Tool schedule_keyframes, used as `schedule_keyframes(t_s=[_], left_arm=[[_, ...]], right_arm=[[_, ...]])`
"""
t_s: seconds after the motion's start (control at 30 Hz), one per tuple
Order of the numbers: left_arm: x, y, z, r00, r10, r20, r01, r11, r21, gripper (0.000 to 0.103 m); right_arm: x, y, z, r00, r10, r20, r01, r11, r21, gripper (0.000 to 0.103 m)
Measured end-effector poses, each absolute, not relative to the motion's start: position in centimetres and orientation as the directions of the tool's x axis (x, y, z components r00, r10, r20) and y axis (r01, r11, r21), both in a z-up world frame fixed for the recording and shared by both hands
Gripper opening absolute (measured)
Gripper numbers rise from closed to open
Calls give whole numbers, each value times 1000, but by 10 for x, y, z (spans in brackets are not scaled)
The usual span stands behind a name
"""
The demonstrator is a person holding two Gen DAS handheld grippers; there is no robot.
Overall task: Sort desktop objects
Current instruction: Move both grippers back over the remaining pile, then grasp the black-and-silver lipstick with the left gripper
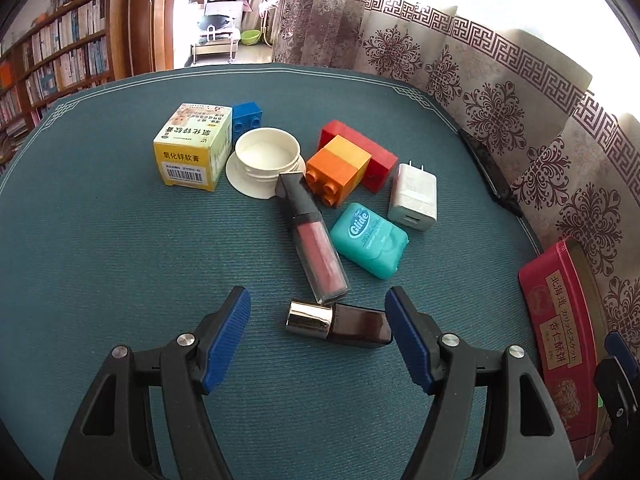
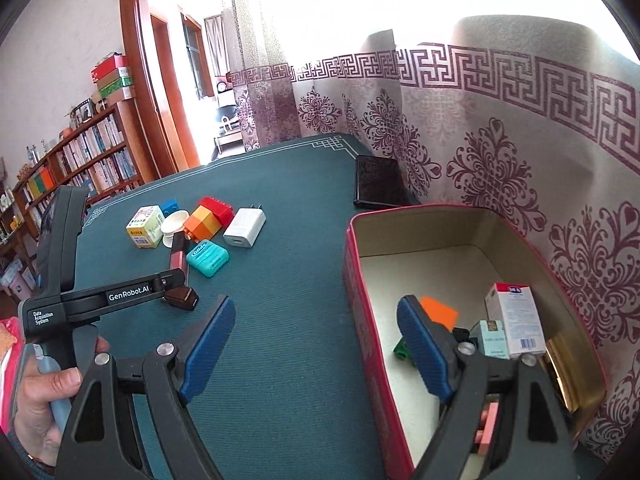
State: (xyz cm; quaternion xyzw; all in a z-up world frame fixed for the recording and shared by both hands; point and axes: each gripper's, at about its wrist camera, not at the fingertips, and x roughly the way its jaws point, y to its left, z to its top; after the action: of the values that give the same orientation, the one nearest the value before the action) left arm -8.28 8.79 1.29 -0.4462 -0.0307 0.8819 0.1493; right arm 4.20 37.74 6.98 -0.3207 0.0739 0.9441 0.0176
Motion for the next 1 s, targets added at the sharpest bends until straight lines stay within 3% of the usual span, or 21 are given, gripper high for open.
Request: schedule_keyframes(t_s=[0.17, 0.43, 1.0], left_arm=[[-84, 92, 8, -552, 297, -779, -258, -950, -179, 73], [-82, 92, 4, -556, 313, -770, -277, -943, -184, 83], [-79, 87, 6, -558, 335, -759, -311, -933, -184, 84]], right_arm=[[35, 371, 64, -778, -32, -627, -62, -990, 128, 87], [31, 361, 64, -785, -20, -620, -46, -995, 90, 93], [22, 353, 62, -785, -7, -619, -45, -997, 68, 95]])
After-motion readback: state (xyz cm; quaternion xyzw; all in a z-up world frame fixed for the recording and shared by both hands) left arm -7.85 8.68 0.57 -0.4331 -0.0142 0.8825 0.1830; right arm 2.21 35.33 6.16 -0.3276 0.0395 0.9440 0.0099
